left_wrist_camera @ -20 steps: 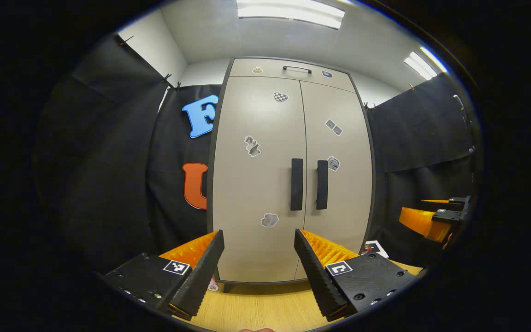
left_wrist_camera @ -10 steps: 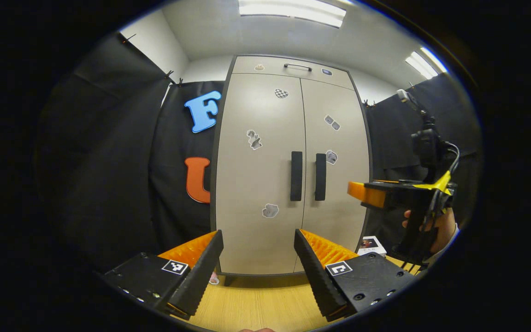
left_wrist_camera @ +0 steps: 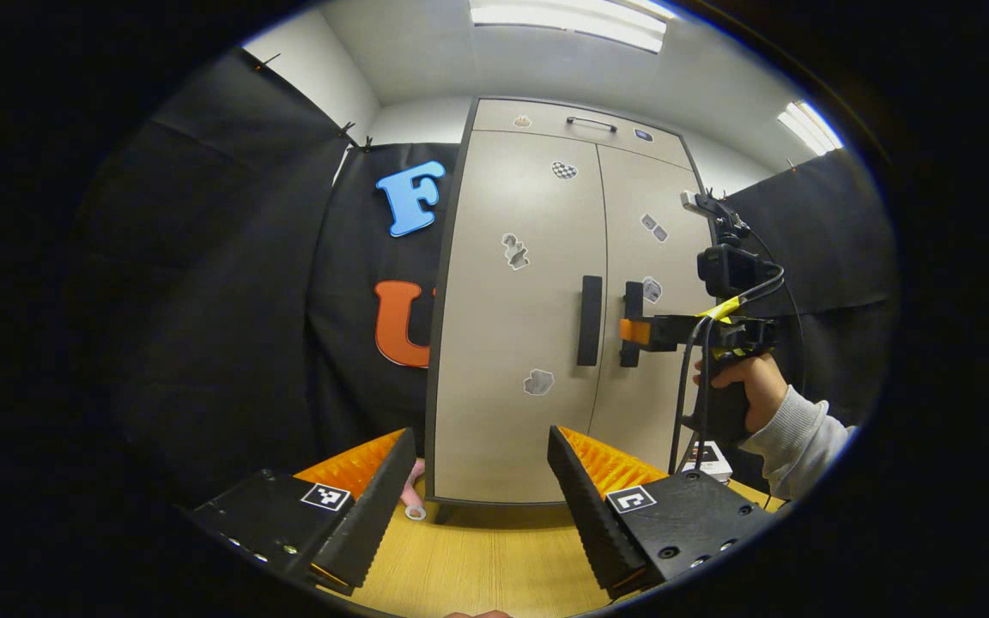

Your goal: Open the right door of the double-door shoe cabinet with the right hand, and open the left door with the left hand.

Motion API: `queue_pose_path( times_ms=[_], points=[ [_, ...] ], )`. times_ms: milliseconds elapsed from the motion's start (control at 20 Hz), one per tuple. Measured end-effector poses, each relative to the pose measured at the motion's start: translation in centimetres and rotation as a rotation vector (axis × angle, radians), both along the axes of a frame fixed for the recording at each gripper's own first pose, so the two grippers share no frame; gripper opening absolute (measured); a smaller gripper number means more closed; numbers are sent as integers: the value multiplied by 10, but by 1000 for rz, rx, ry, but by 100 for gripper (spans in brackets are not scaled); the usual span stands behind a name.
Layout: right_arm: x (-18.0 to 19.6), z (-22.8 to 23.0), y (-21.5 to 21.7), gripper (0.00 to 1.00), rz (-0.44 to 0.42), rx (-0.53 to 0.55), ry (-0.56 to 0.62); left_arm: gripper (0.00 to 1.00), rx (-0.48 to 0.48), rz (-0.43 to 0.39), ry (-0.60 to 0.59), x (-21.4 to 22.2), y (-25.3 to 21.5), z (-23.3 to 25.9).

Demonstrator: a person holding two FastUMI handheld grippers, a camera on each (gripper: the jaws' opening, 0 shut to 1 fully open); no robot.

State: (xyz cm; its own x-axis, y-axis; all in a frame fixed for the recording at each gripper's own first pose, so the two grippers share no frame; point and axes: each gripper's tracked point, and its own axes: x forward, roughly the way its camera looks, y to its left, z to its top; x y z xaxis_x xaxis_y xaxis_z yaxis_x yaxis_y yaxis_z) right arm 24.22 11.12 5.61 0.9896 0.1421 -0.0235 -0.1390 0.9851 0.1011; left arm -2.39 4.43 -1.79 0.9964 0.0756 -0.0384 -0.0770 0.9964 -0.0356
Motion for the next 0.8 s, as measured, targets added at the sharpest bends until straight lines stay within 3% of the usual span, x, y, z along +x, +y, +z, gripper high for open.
queue_pose_path(
  times_ms=[550, 700, 800],
  points=[
    [24, 0, -1, 86, -66, -25, 16, 93, -6, 43, 27, 1, 15, -8],
    [22, 0, -3, 78, -73, -36, 16, 92, -6, 38, 28, 3, 17, -9],
    [23, -2, 7, 76, -28, -12, 22, 92, -5, 33, 26, 3, 17, -9]
  ],
)
